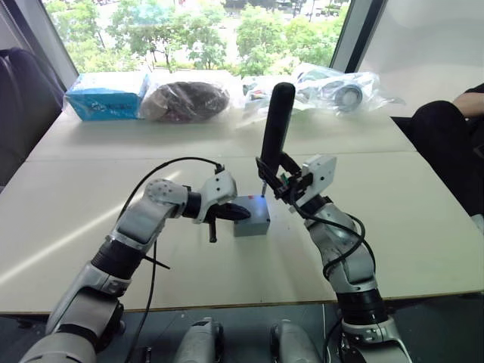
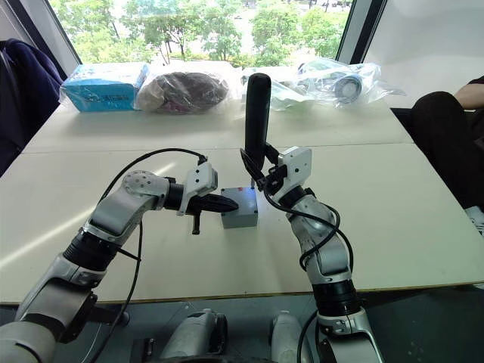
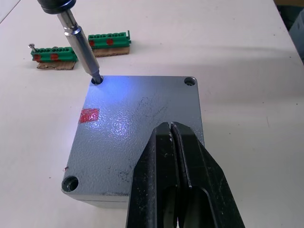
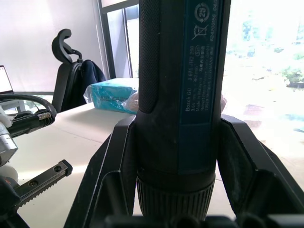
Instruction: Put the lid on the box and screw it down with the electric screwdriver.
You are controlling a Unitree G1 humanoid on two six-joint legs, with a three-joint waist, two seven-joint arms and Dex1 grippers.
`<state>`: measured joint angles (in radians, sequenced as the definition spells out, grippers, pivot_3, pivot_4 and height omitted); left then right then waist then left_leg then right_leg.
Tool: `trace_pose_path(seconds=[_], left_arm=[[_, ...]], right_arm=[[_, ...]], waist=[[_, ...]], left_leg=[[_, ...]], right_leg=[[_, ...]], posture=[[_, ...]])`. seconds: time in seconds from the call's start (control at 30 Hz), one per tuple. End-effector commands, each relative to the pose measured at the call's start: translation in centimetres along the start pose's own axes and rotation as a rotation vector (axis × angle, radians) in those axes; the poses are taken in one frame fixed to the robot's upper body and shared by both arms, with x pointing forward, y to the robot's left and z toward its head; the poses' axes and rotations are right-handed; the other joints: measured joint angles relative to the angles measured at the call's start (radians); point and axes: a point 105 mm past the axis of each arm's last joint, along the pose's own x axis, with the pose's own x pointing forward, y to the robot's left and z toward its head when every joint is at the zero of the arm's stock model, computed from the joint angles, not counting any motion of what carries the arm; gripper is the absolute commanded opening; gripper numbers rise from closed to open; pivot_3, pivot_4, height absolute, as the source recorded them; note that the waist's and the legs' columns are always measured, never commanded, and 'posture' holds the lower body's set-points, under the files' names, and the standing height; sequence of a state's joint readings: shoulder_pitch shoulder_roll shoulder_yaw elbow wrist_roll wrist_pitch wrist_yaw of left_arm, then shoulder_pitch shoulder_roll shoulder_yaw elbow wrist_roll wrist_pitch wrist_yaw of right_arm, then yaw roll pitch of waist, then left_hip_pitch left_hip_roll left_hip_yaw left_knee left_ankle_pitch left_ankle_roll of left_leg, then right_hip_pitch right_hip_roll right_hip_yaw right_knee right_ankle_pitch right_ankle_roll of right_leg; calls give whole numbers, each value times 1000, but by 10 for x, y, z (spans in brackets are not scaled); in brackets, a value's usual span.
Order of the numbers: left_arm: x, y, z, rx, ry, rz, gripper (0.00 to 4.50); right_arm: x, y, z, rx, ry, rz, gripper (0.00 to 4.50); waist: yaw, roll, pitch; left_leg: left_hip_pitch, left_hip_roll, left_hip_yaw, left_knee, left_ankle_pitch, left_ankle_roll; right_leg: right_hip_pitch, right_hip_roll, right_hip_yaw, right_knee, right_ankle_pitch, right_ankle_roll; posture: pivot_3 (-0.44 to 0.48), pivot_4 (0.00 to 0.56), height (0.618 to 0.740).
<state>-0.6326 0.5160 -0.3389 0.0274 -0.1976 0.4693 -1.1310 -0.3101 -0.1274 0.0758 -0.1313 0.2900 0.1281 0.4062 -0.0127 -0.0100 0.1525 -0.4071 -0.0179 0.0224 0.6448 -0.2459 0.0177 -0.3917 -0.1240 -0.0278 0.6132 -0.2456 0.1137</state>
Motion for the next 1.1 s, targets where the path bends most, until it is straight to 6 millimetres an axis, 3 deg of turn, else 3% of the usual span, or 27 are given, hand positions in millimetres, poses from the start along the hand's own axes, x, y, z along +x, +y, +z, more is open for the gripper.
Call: trace_pose_path(seconds=[0.03,0.57,0.73,0.77,0.93,1.1], left_arm=[[1,-3,-13,-30,40,-9,0],[-3,-6,-17,-57,41,-6,0],[-3,-6,-19,-66,43,-2,0],[-3,-7,-20,-70,44,-2,0],[2,-11,-25,-114,20,-20,0],[2,1,-11,-130,-90,37,0]], right_arm=[[-13,3,-47,85,189,-19,1810],[-15,1,-47,91,192,-28,1810],[-12,-5,-34,62,159,-30,1810],[-11,-7,-29,48,150,-31,1810],[8,-13,45,-83,2,21,1810],[17,-15,113,-85,-121,85,1810]], waist=[[0,0,0],[-2,0,0],[-1,0,0],[-1,0,0],[2,2,2],[8,6,6]], left_leg=[[0,0,0,0,0,0],[0,0,0,-6,-1,-1],[0,0,0,-9,-1,-1],[0,0,0,-10,-1,-1],[-2,-1,1,-11,-1,-1],[-13,-3,1,-10,1,2]], right_leg=[[0,0,0,0,0,0],[-2,-1,0,-3,-1,-1],[-3,-1,0,-4,-1,-2],[-4,-1,0,-4,-1,-2],[-6,-2,0,-4,-2,-3],[-15,-4,-2,-4,-1,-3]], posture=[[0,150,740],[0,150,740],[0,150,740],[0,150,740],[0,150,740],[0,150,740]])
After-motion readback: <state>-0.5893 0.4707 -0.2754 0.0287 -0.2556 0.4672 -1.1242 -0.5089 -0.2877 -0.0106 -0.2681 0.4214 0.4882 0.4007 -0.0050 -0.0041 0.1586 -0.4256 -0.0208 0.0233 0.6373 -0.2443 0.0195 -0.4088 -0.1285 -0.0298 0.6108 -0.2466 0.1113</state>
